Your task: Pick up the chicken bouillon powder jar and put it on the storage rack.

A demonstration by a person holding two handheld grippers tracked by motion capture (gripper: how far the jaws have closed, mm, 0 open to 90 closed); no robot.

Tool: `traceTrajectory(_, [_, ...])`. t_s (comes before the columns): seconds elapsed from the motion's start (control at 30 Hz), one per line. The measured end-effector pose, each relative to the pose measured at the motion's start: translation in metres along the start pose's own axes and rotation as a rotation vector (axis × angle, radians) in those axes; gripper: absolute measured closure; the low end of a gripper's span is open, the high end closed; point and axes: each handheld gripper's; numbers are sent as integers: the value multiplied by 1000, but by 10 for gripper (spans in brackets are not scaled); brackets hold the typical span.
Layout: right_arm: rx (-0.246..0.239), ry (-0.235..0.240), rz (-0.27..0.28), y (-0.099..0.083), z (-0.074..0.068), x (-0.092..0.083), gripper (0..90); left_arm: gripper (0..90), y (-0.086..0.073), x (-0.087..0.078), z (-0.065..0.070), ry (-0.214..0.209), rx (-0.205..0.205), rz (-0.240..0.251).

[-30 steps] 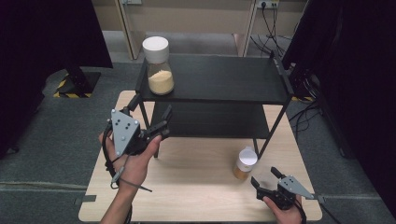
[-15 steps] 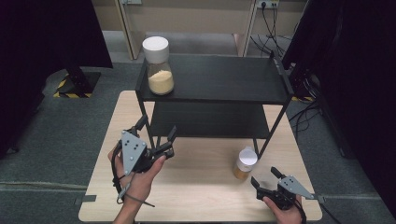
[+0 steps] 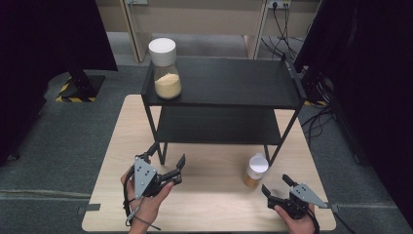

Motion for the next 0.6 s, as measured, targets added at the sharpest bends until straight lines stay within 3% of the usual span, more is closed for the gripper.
traceTrajectory(0.27, [2, 0, 2, 0, 0, 0, 76, 120, -38, -5, 6, -7, -49, -33])
traceTrajectory(0.6, [-3, 1, 2, 0, 0, 0, 76, 117, -62, -4, 10, 1, -27, -116])
Point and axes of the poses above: each handheld gripper's, and its own axes: x roughly forward along the jaws, y roughly out of its top, z roughly to its right, and after that the axes turned 5 degrees about x, right-handed
